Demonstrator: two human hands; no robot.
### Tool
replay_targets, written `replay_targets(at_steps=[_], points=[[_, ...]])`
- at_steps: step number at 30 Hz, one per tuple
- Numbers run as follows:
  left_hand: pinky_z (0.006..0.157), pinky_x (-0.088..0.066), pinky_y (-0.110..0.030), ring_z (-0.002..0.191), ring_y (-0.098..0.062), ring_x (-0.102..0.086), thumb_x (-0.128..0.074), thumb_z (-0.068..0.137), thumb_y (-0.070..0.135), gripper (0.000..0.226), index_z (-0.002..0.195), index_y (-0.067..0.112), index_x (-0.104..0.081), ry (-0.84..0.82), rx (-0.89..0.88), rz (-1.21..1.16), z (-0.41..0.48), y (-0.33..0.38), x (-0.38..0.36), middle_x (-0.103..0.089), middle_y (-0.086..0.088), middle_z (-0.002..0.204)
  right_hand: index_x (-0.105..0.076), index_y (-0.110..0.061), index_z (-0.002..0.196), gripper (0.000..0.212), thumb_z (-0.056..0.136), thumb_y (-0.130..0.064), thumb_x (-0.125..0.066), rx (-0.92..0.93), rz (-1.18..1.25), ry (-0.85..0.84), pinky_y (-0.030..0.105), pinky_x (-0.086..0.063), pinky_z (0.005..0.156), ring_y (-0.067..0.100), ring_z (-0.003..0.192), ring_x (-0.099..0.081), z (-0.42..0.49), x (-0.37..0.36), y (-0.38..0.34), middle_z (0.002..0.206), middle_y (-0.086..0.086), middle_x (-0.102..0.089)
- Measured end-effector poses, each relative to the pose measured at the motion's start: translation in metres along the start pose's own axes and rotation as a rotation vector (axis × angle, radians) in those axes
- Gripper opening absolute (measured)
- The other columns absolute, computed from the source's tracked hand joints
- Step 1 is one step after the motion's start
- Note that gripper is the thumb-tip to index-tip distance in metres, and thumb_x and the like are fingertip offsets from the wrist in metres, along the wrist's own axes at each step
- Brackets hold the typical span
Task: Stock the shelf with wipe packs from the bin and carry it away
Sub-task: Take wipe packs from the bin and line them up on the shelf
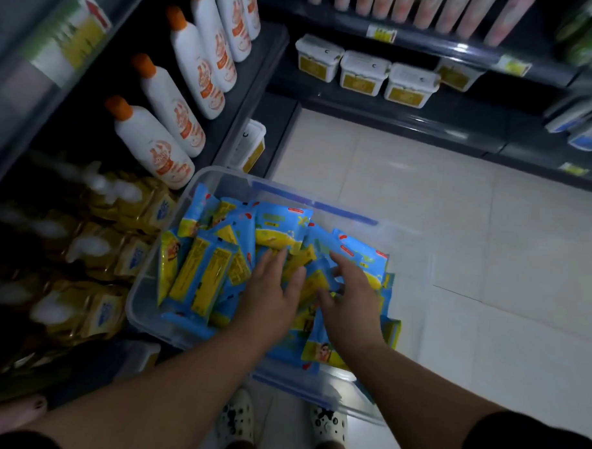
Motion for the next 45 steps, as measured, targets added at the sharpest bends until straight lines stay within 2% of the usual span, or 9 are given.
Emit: replay_targets(at_steps=[4,7,15,22,26,32,37,42,45], points=[[0.112,-0.026,-0.034,0.139,-0.019,-0.033,-0.034,0.096,0.054,0.058,0.148,0.028,-0.031,0.013,0.175,-0.260,0.006,0.015,0.007,-0.035,0.001,0.152,-0.039,-0.030,0.137,0.071,0.081,0.006,-0.064,0.037,0.222,-0.123,0.008,-0.047,0.075,0.007,0.087,-0.066,-0.010,-0.005,-0.015,0.104,-0.015,-0.058],[0.108,-0.037,-0.041,0.132,-0.023,-0.042,-0.046,0.094,0.050,0.060,0.148,0.029,-0.030,-0.028,0.234,-0.316,0.006,0.013,0.012,-0.039,-0.001,0.149,-0.024,-0.040,0.136,0.080,0.084,0.007,-0.062,0.050,0.289,-0.345,0.012,-0.049,0.083,-0.005,0.093,-0.064,-0.016,-0.017,-0.017,0.110,-0.020,-0.059],[0.101,-0.041,-0.036,0.135,-0.026,-0.038,-0.054,0.097,0.024,0.063,0.151,0.025,-0.021,0.037,0.192,-0.085,-0.003,-0.002,0.025,-0.030,-0.004,0.154,-0.027,-0.027,0.148,0.075,0.086,-0.023,-0.069,0.000,-0.277,-0.293,0.031,-0.037,0.105,0.020,0.131,-0.044,0.016,0.001,0.024,0.150,-0.002,-0.038],[0.073,-0.056,-0.049,0.088,-0.031,-0.062,-0.060,0.093,0.017,0.066,0.146,0.040,-0.029,0.118,0.167,-0.101,0.002,-0.027,0.031,-0.054,-0.012,0.130,-0.012,-0.024,0.152,0.089,0.085,-0.046,-0.064,0.087,-0.613,-0.309,0.037,-0.014,0.119,0.027,0.146,-0.012,0.063,-0.021,0.033,0.160,0.006,-0.006],[0.076,-0.056,-0.047,0.084,-0.019,-0.055,-0.062,0.092,0.016,0.070,0.147,0.040,-0.025,0.117,0.187,-0.080,0.003,-0.039,0.035,-0.044,-0.006,0.143,-0.011,-0.026,0.152,0.097,0.078,-0.048,-0.070,0.045,-0.663,-0.296,0.039,-0.027,0.113,0.030,0.139,-0.024,0.058,-0.027,0.037,0.153,0.010,-0.021],[0.077,-0.056,-0.048,0.098,-0.028,-0.061,-0.062,0.092,0.016,0.071,0.147,0.041,-0.025,0.124,0.183,-0.094,-0.003,-0.028,0.049,-0.044,-0.006,0.143,-0.018,-0.032,0.150,0.094,0.074,-0.044,-0.073,-0.080,-0.520,-0.264,0.037,-0.035,0.105,0.029,0.131,-0.036,0.027,-0.007,0.028,0.142,0.009,-0.032],[0.069,-0.057,-0.049,0.088,-0.033,-0.064,-0.058,0.093,0.011,0.069,0.143,0.045,-0.027,0.132,0.160,-0.101,-0.027,0.009,0.078,-0.044,0.013,0.086,-0.019,-0.032,0.149,0.092,0.074,-0.042,-0.071,-0.088,-0.451,-0.260,0.033,-0.037,0.102,0.028,0.126,-0.042,-0.002,0.033,-0.009,0.137,0.006,-0.035],[0.051,-0.051,-0.035,0.063,-0.023,-0.058,-0.049,0.092,0.004,0.050,0.120,0.044,-0.042,0.255,0.017,-0.036,-0.066,0.076,0.143,-0.058,-0.004,0.085,-0.022,-0.034,0.149,0.091,0.072,-0.037,-0.071,0.066,-0.342,-0.216,0.029,-0.040,0.095,0.025,0.120,-0.048,-0.009,0.084,-0.096,0.133,0.005,-0.039],[0.056,-0.056,-0.044,0.068,-0.022,-0.059,-0.055,0.089,0.010,0.033,0.104,0.037,-0.044,0.439,-0.070,-0.091,-0.099,0.112,0.200,-0.056,-0.005,0.081,-0.026,-0.030,0.147,0.086,0.074,-0.033,-0.071,0.177,-0.215,-0.158,0.029,-0.041,0.092,0.025,0.116,-0.051,-0.013,0.117,-0.159,0.130,0.004,-0.040]])
Point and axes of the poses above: each hand's wrist, its own z-axis towards the middle knuckle, its own x-axis out of the back of the hand, y = z × x, the point moved 6 cm from there along z, towards the middle knuckle
